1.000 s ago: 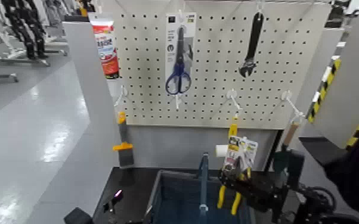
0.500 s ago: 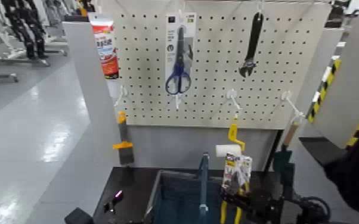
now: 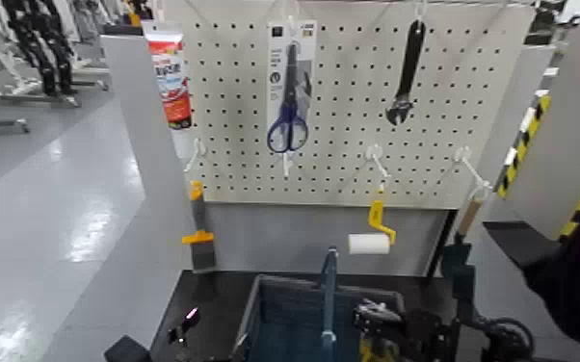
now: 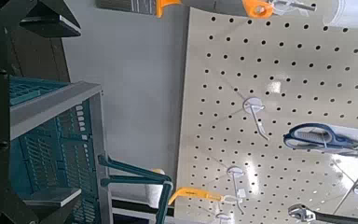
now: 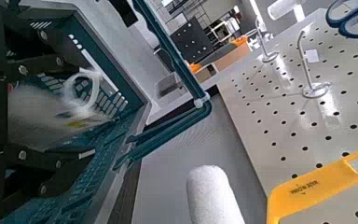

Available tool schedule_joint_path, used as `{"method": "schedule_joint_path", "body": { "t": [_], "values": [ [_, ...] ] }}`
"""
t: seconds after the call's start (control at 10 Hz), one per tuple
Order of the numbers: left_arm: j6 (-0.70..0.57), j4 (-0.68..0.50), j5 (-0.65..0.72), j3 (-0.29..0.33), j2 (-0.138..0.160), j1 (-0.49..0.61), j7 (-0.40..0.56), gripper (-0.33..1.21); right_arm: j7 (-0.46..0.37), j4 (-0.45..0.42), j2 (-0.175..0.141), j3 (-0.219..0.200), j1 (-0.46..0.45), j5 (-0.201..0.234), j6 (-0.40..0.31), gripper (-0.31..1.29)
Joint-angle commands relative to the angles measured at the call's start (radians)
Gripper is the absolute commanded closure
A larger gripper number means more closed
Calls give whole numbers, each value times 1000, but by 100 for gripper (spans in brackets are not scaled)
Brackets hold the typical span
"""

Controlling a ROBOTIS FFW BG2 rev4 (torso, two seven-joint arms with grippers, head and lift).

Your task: Put the yellow pliers into the crate.

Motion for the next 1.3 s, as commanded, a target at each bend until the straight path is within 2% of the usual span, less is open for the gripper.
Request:
{"method": "schedule_joint_path", "body": {
  "t": [0.1,0.6,1.0,1.1,1.2,1.3],
  "values": [
    [0,0,1,-1,0,0,0,10,-4,-8,0,-6,1,-14,-10,4],
    [0,0,-1,1,0,0,0,10,-16,-41,3,-6,1,-34,-27,4],
    [0,0,-1,1,0,-2,0,10,-59,-215,3,0,18,-34,-18,4],
    [2,0,-1,1,0,-2,0,10,-91,-265,4,-8,40,-11,-33,4],
    [2,0,-1,1,2,-2,0,10,-150,-342,14,-23,84,57,-53,5],
    [2,-2,-1,2,2,0,0,10,-228,-405,38,-41,150,98,-110,5]
  ]
}}
